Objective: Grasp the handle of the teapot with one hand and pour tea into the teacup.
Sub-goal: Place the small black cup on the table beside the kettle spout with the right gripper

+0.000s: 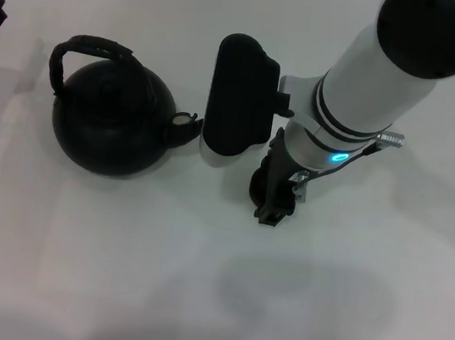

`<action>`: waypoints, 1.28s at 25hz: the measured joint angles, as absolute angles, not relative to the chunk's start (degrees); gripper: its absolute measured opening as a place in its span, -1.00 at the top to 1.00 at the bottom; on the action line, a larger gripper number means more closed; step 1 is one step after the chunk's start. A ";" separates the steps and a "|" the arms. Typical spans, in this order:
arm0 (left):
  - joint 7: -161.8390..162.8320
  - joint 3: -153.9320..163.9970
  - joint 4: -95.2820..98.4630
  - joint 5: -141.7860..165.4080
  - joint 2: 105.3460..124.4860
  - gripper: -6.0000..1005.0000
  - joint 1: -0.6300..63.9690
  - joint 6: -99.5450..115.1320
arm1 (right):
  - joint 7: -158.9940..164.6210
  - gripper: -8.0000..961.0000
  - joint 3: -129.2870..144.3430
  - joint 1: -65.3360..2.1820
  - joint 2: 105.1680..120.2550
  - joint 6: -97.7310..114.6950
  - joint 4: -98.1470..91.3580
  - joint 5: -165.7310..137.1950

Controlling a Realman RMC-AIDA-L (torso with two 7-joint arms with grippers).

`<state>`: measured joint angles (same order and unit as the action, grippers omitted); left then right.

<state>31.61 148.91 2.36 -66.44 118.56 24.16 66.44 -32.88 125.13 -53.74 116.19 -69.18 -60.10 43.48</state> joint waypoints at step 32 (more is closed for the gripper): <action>31.75 149.06 2.46 -66.44 118.74 -0.63 23.37 68.71 | -44.26 -0.65 111.01 -44.65 116.01 -66.52 -61.08 50.85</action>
<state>31.75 149.06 2.46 -66.44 118.74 23.36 68.71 -44.26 111.01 -44.65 116.01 -66.52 -61.08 50.85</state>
